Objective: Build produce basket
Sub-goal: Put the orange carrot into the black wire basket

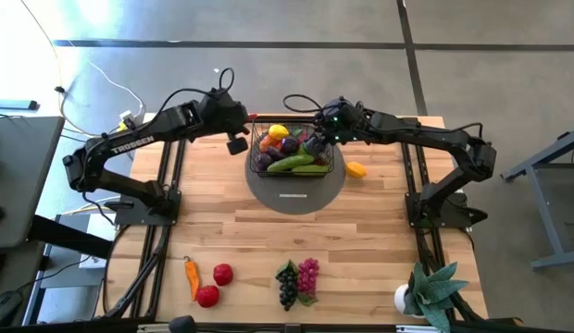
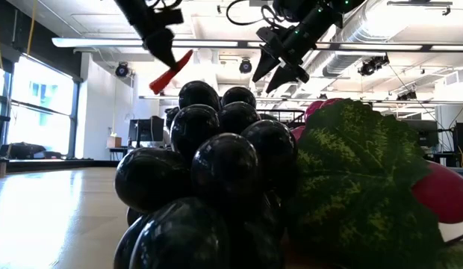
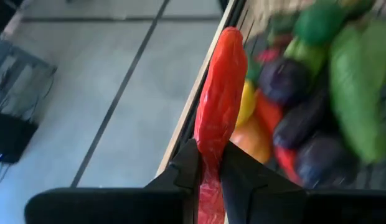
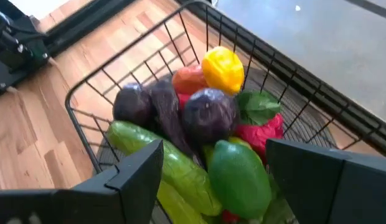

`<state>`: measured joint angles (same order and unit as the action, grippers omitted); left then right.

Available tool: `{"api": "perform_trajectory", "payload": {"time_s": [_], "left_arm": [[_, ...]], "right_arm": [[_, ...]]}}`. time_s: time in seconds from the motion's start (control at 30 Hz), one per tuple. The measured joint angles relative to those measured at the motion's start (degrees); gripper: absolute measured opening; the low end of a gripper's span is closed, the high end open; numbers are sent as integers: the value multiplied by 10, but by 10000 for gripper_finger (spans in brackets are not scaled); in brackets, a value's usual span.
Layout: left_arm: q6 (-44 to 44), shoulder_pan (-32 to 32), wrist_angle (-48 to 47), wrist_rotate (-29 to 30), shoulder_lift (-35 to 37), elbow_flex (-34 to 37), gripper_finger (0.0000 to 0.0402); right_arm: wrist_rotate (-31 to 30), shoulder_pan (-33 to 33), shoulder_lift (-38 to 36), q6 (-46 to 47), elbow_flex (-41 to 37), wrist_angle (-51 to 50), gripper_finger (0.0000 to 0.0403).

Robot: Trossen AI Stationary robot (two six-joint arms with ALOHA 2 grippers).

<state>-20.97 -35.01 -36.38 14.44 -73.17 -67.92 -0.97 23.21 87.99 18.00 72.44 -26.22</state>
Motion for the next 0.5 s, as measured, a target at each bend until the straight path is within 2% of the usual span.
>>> {"api": "perform_trajectory", "payload": {"time_s": [0.23,0.5], "left_arm": [[34,36,73,-24,-21,0,36],[28,55,153,-42,-82,0,38]], "right_arm": [[1,-14,0,48,0,-41,266],[1,-36,0,90,0,-95,266]]}}
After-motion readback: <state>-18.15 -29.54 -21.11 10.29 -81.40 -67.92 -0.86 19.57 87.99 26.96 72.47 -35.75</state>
